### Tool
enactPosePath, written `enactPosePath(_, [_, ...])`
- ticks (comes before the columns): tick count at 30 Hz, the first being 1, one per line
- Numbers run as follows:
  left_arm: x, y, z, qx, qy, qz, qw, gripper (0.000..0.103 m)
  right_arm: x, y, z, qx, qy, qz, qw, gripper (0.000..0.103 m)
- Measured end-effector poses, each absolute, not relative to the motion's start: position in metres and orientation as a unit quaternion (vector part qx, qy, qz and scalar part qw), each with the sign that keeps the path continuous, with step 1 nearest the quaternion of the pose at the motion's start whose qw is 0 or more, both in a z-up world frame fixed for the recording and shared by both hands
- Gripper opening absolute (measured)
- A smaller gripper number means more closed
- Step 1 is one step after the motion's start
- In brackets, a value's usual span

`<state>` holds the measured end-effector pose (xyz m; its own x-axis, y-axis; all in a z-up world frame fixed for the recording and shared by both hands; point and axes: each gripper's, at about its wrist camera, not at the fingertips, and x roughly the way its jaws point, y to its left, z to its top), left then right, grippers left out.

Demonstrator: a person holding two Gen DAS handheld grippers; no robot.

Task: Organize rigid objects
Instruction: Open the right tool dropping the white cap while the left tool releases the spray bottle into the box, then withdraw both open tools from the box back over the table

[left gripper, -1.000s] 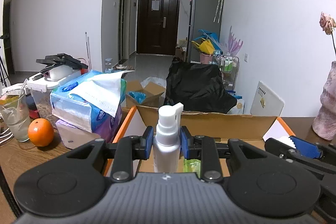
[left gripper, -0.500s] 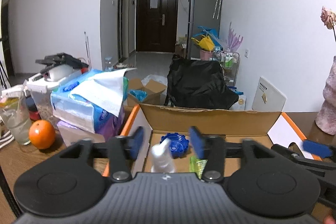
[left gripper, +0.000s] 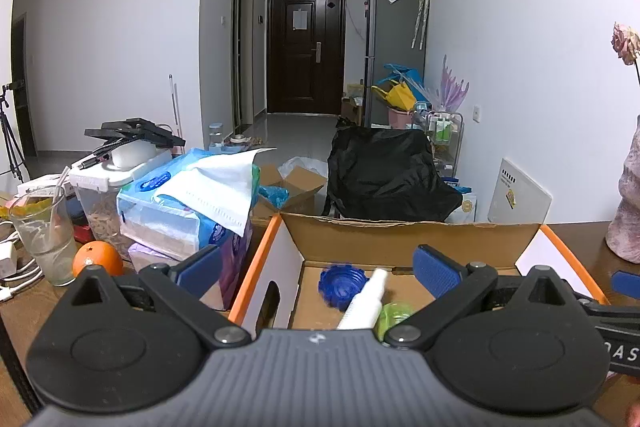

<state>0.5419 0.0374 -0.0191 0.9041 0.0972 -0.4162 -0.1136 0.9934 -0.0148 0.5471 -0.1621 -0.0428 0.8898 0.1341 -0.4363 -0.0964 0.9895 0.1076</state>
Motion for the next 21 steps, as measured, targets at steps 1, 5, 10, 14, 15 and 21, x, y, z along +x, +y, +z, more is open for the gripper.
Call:
enactPosePath(1, [0.541,0.037,-0.019,-0.019,0.212,0.054,0.976,0.103,0.545,-0.163,-0.041,0.041,0.227,0.061,0.971,0.103])
enactPosePath(5, [0.539,0.038,-0.019,-0.018,0.213,0.054,0.976,0.103,0.539,-0.163,-0.039,0.037,0.225,0.064,0.972,0.103])
enactPosePath(10, [0.533,0.040,-0.018,-0.019,0.213,0.053,0.975,0.103,0.530,-0.165,-0.037,0.035,0.221,0.072,0.972,0.103])
enactPosePath(14, [0.525,0.041,-0.016,-0.018,0.208,0.055,0.976,0.103,0.522,-0.167,-0.036,0.033,0.217,0.073,0.973,0.103])
enactPosePath(15, [0.523,0.041,-0.015,-0.019,0.207,0.055,0.977,0.103,0.520,-0.168,-0.035,0.034,0.217,0.073,0.973,0.103])
enactPosePath(21, [0.507,0.042,-0.014,-0.017,0.206,0.057,0.977,0.103,0.506,-0.170,-0.034,0.026,0.214,0.072,0.974,0.103])
